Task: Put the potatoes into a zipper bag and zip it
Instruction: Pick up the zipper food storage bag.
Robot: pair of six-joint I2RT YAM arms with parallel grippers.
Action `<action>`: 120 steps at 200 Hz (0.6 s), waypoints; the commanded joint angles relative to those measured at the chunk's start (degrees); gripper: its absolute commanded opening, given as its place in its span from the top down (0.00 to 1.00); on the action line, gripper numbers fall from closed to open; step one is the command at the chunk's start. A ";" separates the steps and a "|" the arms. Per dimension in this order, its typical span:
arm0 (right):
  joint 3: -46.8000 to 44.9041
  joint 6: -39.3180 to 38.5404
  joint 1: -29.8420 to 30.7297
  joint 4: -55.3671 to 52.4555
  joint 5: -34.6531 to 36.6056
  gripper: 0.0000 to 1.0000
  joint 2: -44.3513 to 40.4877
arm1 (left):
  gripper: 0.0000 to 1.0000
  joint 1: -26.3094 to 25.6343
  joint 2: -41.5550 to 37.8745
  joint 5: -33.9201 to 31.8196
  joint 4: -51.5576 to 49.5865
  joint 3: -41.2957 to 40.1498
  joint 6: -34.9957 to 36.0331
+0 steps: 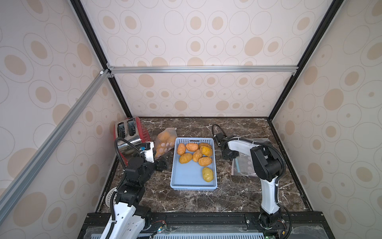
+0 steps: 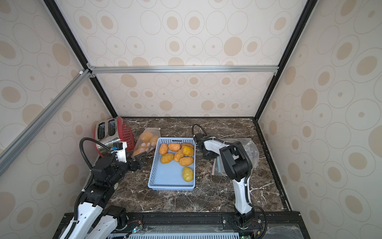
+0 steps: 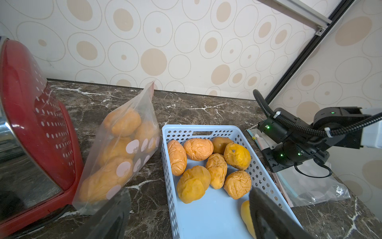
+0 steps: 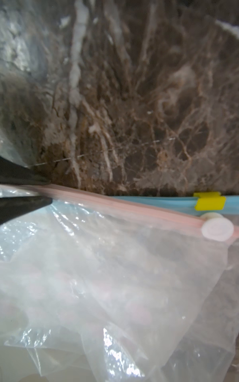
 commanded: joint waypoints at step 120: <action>-19.36 -0.93 -4.02 21.19 -30.92 1.00 -41.77 | 0.17 -0.55 2.44 5.35 1.01 4.65 -1.18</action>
